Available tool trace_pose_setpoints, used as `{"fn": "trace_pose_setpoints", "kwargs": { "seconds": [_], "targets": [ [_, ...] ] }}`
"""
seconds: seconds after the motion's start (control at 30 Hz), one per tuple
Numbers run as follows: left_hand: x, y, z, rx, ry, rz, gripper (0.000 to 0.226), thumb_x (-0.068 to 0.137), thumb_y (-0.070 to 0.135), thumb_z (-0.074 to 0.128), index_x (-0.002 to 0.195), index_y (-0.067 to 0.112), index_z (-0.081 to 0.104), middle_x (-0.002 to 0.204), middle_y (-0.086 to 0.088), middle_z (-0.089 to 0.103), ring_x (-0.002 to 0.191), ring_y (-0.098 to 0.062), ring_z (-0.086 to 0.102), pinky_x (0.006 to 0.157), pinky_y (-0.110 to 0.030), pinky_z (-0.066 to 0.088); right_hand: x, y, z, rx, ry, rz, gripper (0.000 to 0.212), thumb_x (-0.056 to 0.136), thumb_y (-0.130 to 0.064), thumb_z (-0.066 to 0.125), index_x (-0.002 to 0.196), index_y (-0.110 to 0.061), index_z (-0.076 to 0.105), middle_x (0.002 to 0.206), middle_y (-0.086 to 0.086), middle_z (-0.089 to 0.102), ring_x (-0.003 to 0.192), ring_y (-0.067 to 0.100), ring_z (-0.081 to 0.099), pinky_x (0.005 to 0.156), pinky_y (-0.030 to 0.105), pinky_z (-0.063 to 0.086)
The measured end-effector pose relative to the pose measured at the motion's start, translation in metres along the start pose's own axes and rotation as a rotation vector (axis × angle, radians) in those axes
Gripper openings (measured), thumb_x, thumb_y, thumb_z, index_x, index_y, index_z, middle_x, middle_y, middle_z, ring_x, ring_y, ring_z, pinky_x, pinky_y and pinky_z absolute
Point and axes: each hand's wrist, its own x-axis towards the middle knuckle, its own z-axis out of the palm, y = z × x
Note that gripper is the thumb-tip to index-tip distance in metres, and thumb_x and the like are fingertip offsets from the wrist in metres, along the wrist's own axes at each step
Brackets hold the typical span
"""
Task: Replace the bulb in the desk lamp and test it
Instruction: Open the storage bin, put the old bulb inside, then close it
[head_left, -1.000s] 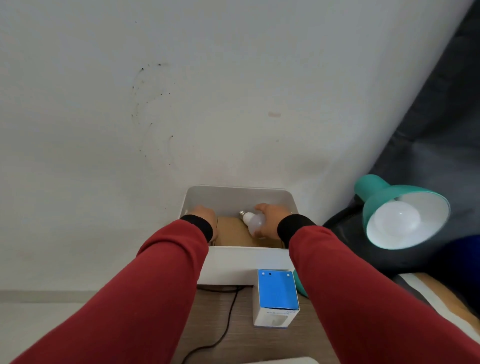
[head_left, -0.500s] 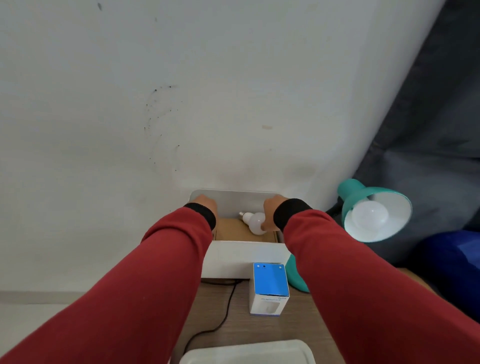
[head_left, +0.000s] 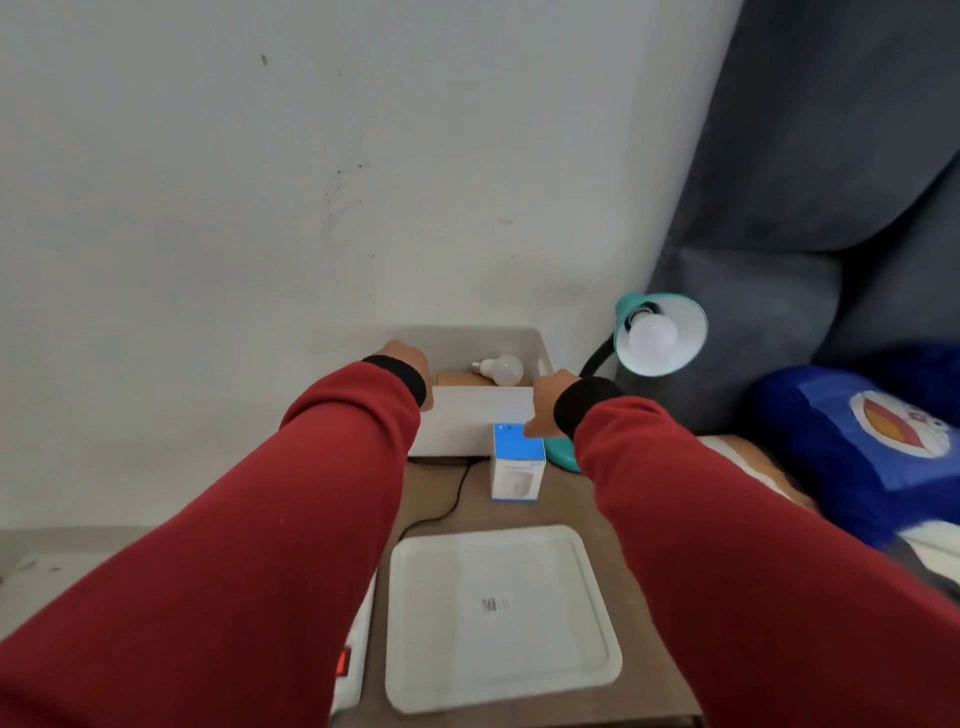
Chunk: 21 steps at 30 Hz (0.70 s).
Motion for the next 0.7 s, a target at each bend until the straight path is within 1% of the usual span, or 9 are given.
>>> {"fn": "trace_pose_setpoints", "kwargs": {
  "seconds": [0.03, 0.13, 0.23, 0.3, 0.37, 0.43, 0.53, 0.63, 0.7],
  "targets": [
    [-0.009, 0.000, 0.008, -0.014, -0.015, -0.006, 0.032, 0.094, 0.022, 0.054, 0.117, 0.003, 0.060, 0.091, -0.010, 0.055, 0.090, -0.026, 0.058, 0.075, -0.029, 0.047, -0.003, 0.001, 0.012, 0.007, -0.002, 0.023, 0.051, 0.088, -0.036, 0.059, 0.128, -0.005, 0.051, 0.127, 0.013, 0.058, 0.113, 0.028, 0.058, 0.082, 0.030, 0.046],
    [-0.036, 0.001, 0.040, -0.041, -0.057, -0.008, 0.034, 0.093, 0.023, 0.055, 0.120, 0.002, 0.059, 0.117, -0.014, 0.062, 0.111, -0.028, 0.061, 0.087, -0.031, 0.050, -0.016, 0.005, 0.049, 0.021, -0.012, 0.051, 0.055, 0.087, -0.043, 0.058, 0.127, -0.006, 0.050, 0.127, 0.011, 0.058, 0.114, 0.028, 0.057, 0.092, 0.035, 0.047],
    [-0.065, 0.004, 0.081, -0.064, -0.107, -0.031, 0.035, 0.093, 0.026, 0.053, 0.119, 0.003, 0.059, 0.124, -0.011, 0.061, 0.114, -0.028, 0.059, 0.088, -0.029, 0.049, -0.029, 0.006, 0.088, 0.085, -0.002, 0.039, 0.054, 0.086, -0.043, 0.056, 0.128, -0.011, 0.050, 0.125, 0.009, 0.059, 0.111, 0.028, 0.058, 0.089, 0.034, 0.048],
    [-0.081, 0.007, 0.110, -0.099, -0.112, -0.038, 0.041, 0.095, 0.032, 0.050, 0.124, 0.003, 0.056, 0.128, -0.010, 0.058, 0.120, -0.029, 0.055, 0.097, -0.031, 0.047, -0.039, 0.005, 0.115, 0.147, -0.002, 0.049, 0.054, 0.082, -0.042, 0.058, 0.128, -0.013, 0.051, 0.126, 0.007, 0.060, 0.109, 0.028, 0.059, 0.088, 0.033, 0.049],
    [-0.096, 0.009, 0.139, -0.210, -0.122, -0.069, 0.049, 0.093, 0.037, 0.051, 0.131, 0.004, 0.051, 0.134, -0.012, 0.054, 0.126, -0.028, 0.049, 0.103, -0.032, 0.042, -0.054, 0.006, 0.140, 0.262, 0.000, 0.050, 0.056, 0.084, -0.042, 0.059, 0.131, -0.014, 0.049, 0.129, 0.007, 0.058, 0.115, 0.027, 0.057, 0.097, 0.036, 0.048],
    [-0.112, 0.012, 0.165, -0.377, -0.117, -0.096, 0.057, 0.092, 0.038, 0.054, 0.139, 0.009, 0.042, 0.142, -0.012, 0.047, 0.134, -0.026, 0.041, 0.107, -0.031, 0.036, -0.069, 0.008, 0.163, 0.411, -0.039, 0.077, 0.057, 0.088, -0.040, 0.058, 0.137, -0.017, 0.044, 0.137, 0.008, 0.052, 0.125, 0.025, 0.050, 0.106, 0.037, 0.041],
    [-0.123, 0.016, 0.203, -0.535, -0.106, -0.091, 0.067, 0.092, 0.043, 0.053, 0.147, 0.014, 0.029, 0.150, -0.010, 0.036, 0.140, -0.025, 0.032, 0.114, -0.031, 0.026, -0.076, 0.012, 0.199, 0.569, -0.009, 0.097, 0.063, 0.087, -0.038, 0.060, 0.143, -0.025, 0.034, 0.142, 0.009, 0.046, 0.130, 0.024, 0.044, 0.108, 0.036, 0.038],
    [-0.130, 0.020, 0.233, -0.614, -0.090, -0.123, 0.073, 0.090, 0.049, 0.052, 0.149, 0.019, 0.022, 0.155, -0.013, 0.024, 0.144, -0.027, 0.023, 0.118, -0.034, 0.021, -0.082, 0.016, 0.228, 0.602, 0.039, 0.142, 0.067, 0.085, -0.042, 0.061, 0.144, -0.029, 0.032, 0.145, 0.009, 0.041, 0.132, 0.025, 0.039, 0.109, 0.036, 0.034],
    [-0.135, 0.024, 0.245, -0.644, -0.077, -0.166, 0.075, 0.089, 0.052, 0.051, 0.150, 0.023, 0.018, 0.157, -0.015, 0.012, 0.146, -0.029, 0.013, 0.120, -0.037, 0.016, -0.086, 0.019, 0.241, 0.589, 0.086, 0.170, 0.067, 0.084, -0.045, 0.062, 0.143, -0.030, 0.033, 0.146, 0.009, 0.037, 0.134, 0.026, 0.034, 0.112, 0.036, 0.029]
  ]
}}
